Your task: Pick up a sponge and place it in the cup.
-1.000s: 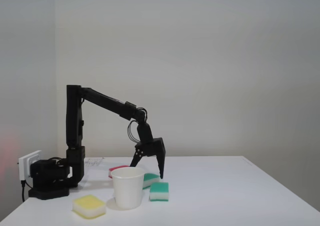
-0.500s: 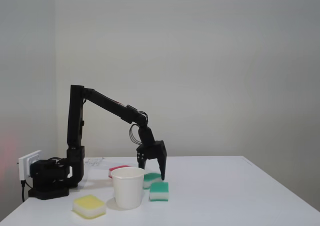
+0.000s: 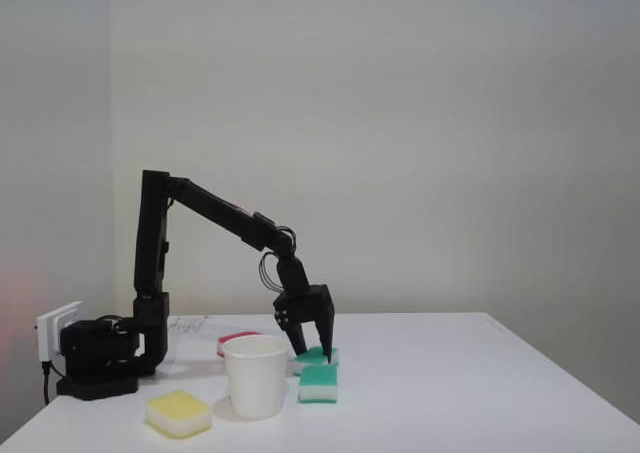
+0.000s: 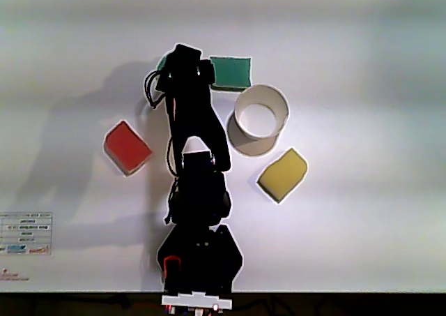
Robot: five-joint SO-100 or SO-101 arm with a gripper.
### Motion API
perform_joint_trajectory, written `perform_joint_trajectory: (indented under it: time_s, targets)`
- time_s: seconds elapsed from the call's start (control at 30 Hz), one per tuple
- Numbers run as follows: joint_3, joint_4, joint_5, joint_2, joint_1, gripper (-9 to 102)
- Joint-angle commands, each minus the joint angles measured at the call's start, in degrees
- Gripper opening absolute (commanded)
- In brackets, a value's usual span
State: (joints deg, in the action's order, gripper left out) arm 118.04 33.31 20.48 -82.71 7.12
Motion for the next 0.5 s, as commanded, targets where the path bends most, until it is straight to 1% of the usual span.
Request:
perform_joint_trajectory:
  time_s: [0.0,0.17,0.2,0.23,0.33,0.47]
  targets:
    - [0.4,-0.1,1.4,-1.2,0.3,7]
    - [0.4,-0.2,5.4,-2.1,0.9,5]
    - [0.4,0.0,6.3,-2.3,1.0,1]
    - [0.4,-0.2,7.3,-2.5,1.1,0]
    - [0.4,0.3,5.7,-3.8,1.1,0]
    - [-2.6,6.1,4.4,-5.7,1.6,0]
